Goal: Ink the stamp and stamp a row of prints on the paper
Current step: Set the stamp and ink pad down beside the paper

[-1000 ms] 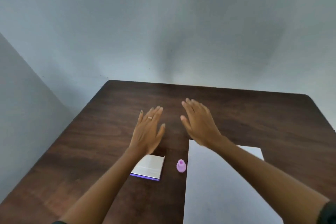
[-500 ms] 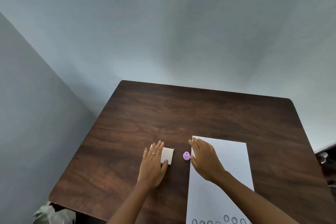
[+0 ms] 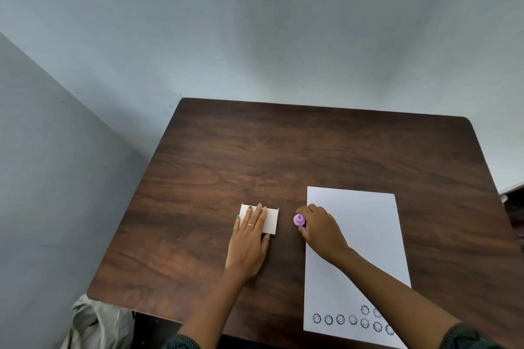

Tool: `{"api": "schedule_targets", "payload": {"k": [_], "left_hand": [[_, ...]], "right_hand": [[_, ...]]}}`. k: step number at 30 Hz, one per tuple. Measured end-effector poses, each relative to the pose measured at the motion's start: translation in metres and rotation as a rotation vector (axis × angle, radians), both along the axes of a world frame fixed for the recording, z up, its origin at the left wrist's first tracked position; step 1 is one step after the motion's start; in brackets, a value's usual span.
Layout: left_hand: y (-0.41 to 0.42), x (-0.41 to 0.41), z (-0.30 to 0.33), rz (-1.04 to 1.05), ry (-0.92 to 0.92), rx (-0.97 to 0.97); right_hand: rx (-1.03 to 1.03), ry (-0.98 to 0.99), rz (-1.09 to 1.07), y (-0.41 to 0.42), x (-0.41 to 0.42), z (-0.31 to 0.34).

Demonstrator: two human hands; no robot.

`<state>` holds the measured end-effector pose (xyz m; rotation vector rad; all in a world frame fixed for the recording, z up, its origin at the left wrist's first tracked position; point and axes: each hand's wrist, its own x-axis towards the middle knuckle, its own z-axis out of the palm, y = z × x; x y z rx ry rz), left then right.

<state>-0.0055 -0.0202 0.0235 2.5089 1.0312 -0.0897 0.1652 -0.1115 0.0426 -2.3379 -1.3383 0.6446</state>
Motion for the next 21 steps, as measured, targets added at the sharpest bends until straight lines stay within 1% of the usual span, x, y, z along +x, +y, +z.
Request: {"api": "schedule_targets", "payload": {"k": [12, 16, 21], "left_hand": [[-0.002, 0.001, -0.007, 0.017, -0.004, 0.022], [-0.002, 0.001, -0.008, 0.011, 0.005, 0.030], [-0.001, 0.000, -0.009, -0.003, 0.010, 0.038]], "right_hand": [[0.077, -0.006, 0.031, 0.021, -0.012, -0.002], [0.055, -0.038, 0.054, 0.024, -0.014, -0.002], [0.043, -0.011, 0.006, 0.025, -0.008, 0.003]]}}
